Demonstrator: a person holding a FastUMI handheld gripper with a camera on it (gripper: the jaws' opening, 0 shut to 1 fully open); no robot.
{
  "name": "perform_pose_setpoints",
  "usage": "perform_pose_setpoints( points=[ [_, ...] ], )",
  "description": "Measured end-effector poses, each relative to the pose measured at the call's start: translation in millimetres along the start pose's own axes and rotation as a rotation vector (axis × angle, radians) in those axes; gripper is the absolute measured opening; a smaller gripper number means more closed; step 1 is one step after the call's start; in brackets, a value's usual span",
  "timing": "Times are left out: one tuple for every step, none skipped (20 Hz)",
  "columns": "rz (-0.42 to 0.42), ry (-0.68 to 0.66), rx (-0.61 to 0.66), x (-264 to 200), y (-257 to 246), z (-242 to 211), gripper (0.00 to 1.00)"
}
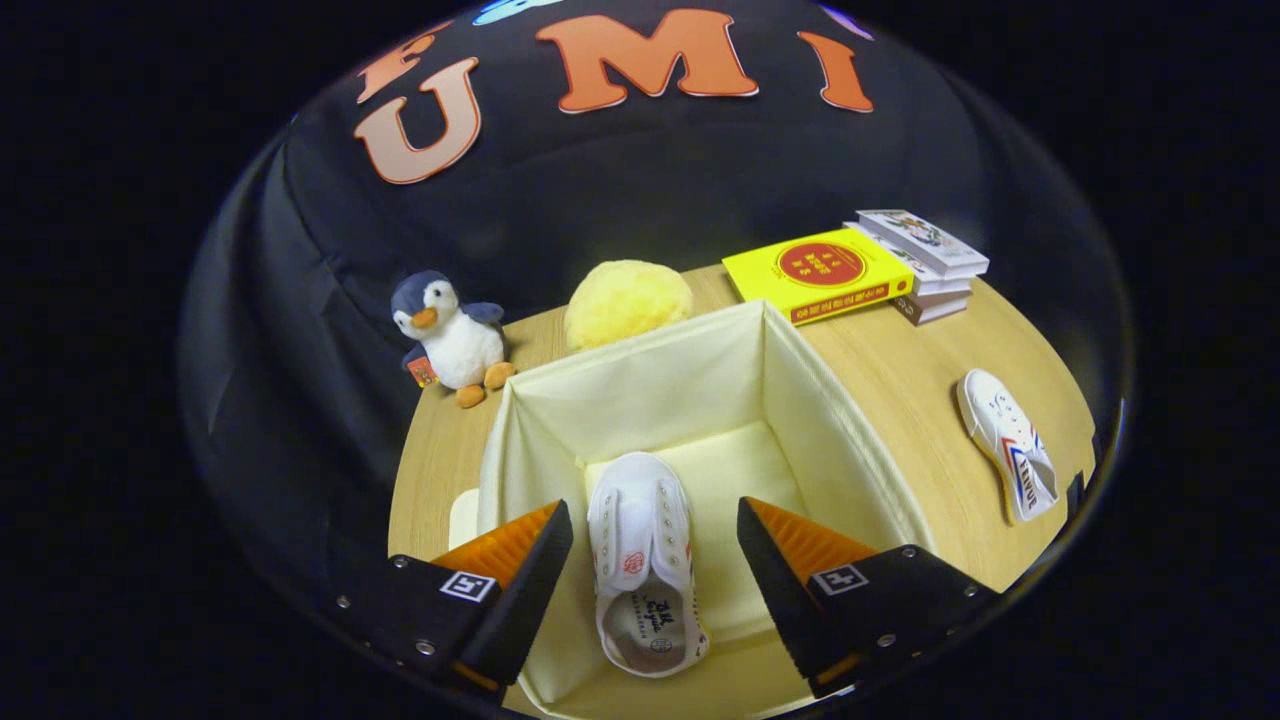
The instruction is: Open the storage box then place both shoes into the box .Put the left shoe in first, then the right shoe, with the right side of both shoes facing outward in a uniform manner.
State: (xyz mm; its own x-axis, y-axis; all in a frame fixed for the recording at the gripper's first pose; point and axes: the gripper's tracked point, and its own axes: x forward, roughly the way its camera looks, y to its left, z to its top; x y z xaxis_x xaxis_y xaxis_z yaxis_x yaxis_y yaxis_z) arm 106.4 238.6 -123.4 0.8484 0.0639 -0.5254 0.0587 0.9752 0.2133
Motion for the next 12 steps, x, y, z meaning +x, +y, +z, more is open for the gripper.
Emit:
perform_pose_setpoints(
  points=[
    [0.014,-0.015,-0.007,-4.8,-2.3,5.5,0.99],
    [0.026,-0.035,-0.015,-12.0,-7.3,12.5,0.99],
    [0.035,-0.055,-0.031,-17.7,-13.1,19.2,0.99],
    [0.037,-0.07,-0.047,-22.6,-20.8,23.5,0.99],
    [0.042,-0.085,-0.061,-27.1,-29.0,28.2,0.99],
    [0.046,-0.105,-0.067,-32.1,-38.2,34.3,0.99],
    [0.048,-0.125,-0.074,-36.2,-49.1,41.1,0.99],
    [0.042,-0.14,-0.082,-39.5,-63.4,46.8,0.99],
    [0.029,-0.153,-0.09,-42.1,-80.6,52.4,0.99],
    [0.015,-0.164,-0.097,-43.6,-98.4,57.7,0.99],
    [0.002,-0.172,-0.098,-44.8,-115.7,61.5,0.99],
    [-0.01,-0.176,-0.092,-45.9,-133.0,64.2,0.99]
  ],
)
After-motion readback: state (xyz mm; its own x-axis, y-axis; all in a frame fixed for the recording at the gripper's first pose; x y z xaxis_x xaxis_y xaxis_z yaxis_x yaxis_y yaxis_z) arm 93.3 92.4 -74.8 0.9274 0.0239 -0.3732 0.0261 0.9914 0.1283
